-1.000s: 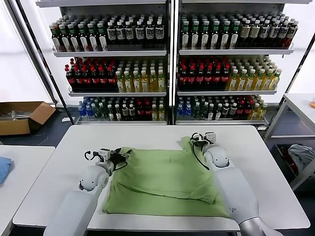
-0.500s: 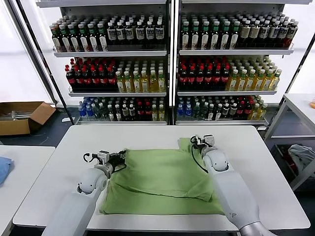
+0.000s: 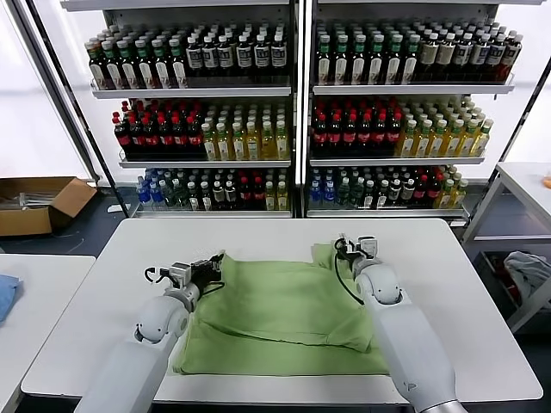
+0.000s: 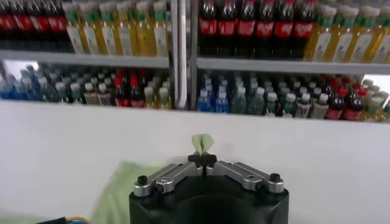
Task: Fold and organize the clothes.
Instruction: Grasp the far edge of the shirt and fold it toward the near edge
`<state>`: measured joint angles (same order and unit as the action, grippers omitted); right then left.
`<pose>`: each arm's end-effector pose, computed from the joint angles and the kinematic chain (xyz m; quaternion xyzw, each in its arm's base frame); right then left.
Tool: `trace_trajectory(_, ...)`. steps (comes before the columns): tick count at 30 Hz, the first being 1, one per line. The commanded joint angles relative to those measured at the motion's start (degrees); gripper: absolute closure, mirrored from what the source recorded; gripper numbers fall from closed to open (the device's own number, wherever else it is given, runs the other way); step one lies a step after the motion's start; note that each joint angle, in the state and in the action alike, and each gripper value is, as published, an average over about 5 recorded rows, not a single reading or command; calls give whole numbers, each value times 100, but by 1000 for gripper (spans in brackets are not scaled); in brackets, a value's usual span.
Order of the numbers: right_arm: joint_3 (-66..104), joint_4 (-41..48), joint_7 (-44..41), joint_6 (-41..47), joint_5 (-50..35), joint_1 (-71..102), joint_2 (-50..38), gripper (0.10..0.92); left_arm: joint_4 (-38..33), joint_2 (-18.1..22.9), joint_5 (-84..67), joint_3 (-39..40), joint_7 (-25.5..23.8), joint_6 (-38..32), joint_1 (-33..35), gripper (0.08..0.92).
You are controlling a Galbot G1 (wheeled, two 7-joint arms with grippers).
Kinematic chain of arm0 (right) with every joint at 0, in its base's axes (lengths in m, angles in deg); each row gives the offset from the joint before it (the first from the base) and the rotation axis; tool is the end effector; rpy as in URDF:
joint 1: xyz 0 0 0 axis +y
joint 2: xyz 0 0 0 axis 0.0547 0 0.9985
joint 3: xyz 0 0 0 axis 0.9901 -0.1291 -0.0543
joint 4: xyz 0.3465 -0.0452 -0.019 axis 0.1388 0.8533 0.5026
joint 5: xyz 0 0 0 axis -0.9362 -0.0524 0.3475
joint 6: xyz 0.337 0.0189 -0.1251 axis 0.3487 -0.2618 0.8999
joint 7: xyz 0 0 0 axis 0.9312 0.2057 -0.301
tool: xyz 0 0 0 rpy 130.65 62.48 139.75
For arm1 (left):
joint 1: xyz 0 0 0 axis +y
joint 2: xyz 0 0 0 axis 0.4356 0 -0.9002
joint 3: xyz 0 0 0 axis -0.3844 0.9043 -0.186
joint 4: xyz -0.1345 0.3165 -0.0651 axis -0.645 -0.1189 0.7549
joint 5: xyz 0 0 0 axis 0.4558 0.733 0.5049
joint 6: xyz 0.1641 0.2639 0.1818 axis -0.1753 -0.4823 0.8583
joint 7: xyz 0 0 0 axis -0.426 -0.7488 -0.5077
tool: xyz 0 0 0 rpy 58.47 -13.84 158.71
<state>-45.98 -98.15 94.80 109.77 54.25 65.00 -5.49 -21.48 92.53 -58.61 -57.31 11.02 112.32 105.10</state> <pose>0.4770 -0.0040 -0.2769 0.0479 -0.9792 0.0145 0.1965 0.4083 0.0451 -0.3016 -0.1232 -0.9742 -0.0333 0.1862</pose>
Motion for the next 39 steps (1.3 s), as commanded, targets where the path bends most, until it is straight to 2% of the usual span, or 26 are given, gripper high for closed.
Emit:
trace_trajectory(1,118,-881,90,-135,-3,300,56,918,-497,-59,44,-109,53,-347,271,913)
trace_trajectory(16,731,-2260,518,-378,19,1771,-85,918,-1328,-72,464,-528,25,-500,1578,913)
trace_trajectory(30,983,-3702,816,-84,63,3135,-229,918,-1963,-2,762,-653,30,-589,2374,913)
trace_trajectory(39,1122,-4188,915,40,105,3691,-206,918,-2251,-13,872,-779,26,-618,2775,913)
